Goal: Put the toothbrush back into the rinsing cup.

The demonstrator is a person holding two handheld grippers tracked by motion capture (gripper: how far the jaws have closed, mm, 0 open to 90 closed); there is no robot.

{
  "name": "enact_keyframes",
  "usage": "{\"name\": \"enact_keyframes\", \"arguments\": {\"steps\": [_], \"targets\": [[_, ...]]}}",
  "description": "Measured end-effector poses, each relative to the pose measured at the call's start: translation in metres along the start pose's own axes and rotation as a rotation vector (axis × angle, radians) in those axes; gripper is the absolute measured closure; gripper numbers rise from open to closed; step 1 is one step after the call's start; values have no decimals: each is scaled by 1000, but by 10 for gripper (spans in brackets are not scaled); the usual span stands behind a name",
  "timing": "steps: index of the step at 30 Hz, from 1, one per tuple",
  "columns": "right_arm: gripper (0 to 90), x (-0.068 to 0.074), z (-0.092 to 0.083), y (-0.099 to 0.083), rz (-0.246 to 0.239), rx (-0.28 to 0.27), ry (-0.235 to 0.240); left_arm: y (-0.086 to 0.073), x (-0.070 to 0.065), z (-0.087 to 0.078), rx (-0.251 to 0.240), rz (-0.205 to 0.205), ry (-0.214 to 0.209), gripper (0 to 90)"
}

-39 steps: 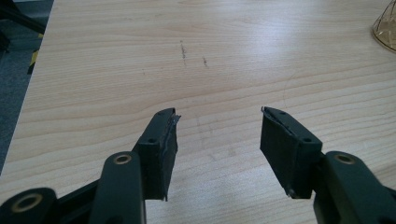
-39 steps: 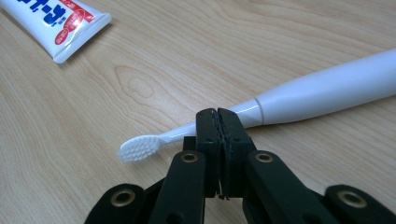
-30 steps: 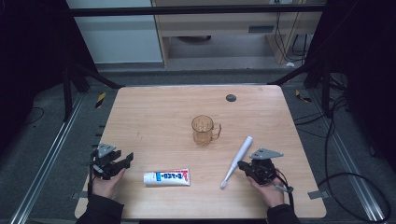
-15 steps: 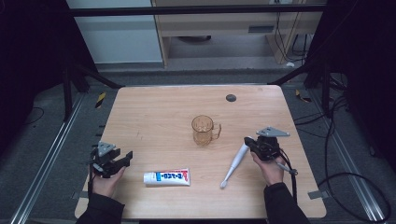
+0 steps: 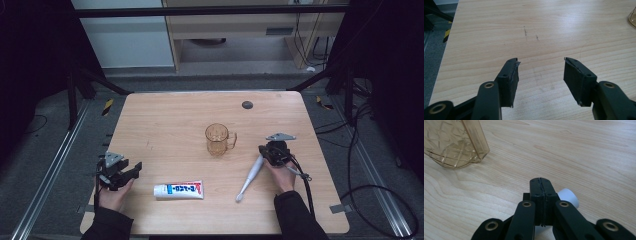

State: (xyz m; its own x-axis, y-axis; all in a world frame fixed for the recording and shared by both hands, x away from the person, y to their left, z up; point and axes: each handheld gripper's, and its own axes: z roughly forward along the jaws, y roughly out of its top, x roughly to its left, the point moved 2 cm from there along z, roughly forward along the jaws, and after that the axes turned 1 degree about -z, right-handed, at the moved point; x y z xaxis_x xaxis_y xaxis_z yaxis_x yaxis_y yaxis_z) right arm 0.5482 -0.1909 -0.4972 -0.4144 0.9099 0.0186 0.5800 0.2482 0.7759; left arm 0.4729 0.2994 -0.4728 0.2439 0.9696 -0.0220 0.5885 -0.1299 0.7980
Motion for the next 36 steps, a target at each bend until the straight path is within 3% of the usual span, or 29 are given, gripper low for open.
{"name": "enact_keyframes", "arguments": {"steps": [36], "targets": [[896,-5,-15,-13,-35,68,-23,1,1,-3,-8,-5,-2,449]]}}
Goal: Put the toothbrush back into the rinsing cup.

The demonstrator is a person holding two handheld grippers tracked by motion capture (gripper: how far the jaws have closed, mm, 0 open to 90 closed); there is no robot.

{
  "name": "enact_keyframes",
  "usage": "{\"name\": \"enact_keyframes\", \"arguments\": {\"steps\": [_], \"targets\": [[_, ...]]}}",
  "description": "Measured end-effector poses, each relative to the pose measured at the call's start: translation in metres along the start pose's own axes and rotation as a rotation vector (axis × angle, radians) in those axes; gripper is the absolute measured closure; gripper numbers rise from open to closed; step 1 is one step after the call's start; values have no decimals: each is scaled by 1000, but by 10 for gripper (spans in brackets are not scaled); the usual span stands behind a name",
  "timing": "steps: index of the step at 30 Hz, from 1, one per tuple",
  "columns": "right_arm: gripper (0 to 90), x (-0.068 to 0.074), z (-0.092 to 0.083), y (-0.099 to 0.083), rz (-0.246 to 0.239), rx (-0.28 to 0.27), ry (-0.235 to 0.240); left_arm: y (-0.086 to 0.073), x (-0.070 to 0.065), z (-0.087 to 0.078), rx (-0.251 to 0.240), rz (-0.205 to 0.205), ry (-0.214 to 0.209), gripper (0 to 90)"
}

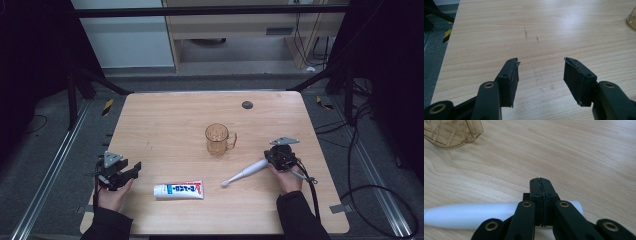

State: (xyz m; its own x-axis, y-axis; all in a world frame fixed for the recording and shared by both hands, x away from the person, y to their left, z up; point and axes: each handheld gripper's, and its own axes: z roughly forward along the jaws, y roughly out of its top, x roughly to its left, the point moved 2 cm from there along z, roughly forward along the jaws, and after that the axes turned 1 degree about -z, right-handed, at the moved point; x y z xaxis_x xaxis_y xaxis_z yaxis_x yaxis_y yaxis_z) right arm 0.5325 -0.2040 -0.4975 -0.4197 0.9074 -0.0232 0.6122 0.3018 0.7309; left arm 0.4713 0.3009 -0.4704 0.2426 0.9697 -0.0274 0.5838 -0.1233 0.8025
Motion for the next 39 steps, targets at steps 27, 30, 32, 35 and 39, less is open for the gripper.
{"name": "enact_keyframes", "arguments": {"steps": [27,30,32,35,39], "targets": [[896,7,-31,-19,-12,25,37,0,0,0,2,2,-7,453],[897,7,-32,-20,-19,26,34,0,0,-1,3,2,-7,452],[896,8,-34,-22,-16,31,39,0,1,-1,2,0,-8,452],[896,9,-36,-24,-24,32,38,0,1,-1,2,-1,-8,452],[897,11,-41,-28,-24,36,41,0,1,-1,2,-1,-9,452]]}}
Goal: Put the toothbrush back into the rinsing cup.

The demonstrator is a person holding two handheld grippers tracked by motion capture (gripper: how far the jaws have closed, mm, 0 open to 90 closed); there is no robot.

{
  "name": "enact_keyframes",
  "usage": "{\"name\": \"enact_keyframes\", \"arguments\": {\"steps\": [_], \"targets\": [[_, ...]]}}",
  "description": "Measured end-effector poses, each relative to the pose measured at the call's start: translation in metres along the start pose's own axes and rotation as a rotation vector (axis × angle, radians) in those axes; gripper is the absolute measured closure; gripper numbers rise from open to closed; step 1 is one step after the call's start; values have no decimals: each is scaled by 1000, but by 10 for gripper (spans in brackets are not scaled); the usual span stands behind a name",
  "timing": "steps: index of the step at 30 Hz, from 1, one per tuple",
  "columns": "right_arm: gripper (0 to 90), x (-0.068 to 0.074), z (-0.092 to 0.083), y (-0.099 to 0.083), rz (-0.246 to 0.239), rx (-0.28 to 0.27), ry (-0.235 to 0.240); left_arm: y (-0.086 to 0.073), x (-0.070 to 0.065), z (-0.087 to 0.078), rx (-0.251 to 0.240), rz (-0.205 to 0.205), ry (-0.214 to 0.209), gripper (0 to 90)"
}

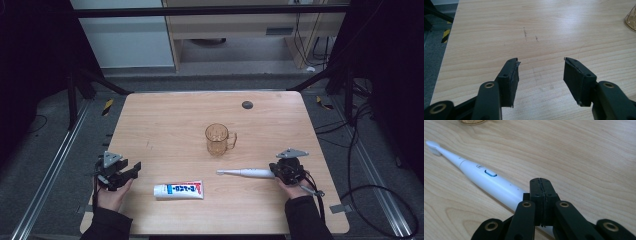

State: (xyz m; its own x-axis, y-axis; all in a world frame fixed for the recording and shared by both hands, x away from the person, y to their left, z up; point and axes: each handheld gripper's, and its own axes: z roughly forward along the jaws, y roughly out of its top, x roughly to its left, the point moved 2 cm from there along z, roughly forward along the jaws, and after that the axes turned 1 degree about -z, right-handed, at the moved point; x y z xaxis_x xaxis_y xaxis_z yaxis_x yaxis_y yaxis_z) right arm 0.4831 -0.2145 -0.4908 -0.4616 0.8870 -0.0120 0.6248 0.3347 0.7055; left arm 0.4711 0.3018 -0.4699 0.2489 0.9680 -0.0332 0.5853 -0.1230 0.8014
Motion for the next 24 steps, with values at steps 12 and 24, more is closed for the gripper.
{"name": "enact_keyframes", "arguments": {"steps": [12,24], "targets": [[896,5,-13,-15,13,11,13,0,0,-1,-2,0,2,452],[896,13,-25,-27,17,19,33,1,0,-2,-4,1,3,452]]}}
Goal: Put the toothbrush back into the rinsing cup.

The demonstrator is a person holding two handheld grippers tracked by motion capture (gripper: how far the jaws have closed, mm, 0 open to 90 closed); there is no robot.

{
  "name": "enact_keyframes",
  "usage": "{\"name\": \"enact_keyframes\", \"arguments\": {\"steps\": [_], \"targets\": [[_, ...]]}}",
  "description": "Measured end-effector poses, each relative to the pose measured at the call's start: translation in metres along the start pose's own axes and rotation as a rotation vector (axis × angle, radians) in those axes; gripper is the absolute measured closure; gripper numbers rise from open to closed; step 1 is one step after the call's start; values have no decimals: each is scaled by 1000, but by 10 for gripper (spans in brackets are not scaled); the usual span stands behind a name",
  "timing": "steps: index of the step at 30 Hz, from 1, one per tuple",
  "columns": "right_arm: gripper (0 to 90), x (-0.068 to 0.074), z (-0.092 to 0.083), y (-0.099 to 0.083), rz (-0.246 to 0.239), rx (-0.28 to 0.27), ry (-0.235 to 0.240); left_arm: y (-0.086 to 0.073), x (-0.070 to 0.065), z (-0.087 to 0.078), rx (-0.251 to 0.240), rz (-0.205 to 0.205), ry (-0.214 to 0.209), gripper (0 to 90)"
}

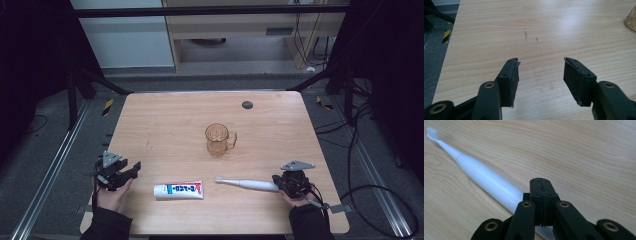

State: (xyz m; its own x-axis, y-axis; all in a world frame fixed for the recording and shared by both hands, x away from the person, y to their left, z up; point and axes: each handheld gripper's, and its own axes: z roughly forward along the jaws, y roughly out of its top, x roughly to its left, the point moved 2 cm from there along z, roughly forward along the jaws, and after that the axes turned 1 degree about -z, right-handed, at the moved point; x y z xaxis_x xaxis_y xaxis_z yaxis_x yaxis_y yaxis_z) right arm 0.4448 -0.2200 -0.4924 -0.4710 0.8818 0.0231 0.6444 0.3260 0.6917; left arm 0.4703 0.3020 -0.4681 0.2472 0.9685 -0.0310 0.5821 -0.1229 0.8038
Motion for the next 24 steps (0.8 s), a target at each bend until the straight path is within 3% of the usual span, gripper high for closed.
{"name": "enact_keyframes", "arguments": {"steps": [15,24], "targets": [[891,6,-10,-11,-4,7,9,1,0,0,-4,-1,0,453],[846,-4,-20,0,15,-53,-12,1,0,2,-3,-3,-6,452]]}}
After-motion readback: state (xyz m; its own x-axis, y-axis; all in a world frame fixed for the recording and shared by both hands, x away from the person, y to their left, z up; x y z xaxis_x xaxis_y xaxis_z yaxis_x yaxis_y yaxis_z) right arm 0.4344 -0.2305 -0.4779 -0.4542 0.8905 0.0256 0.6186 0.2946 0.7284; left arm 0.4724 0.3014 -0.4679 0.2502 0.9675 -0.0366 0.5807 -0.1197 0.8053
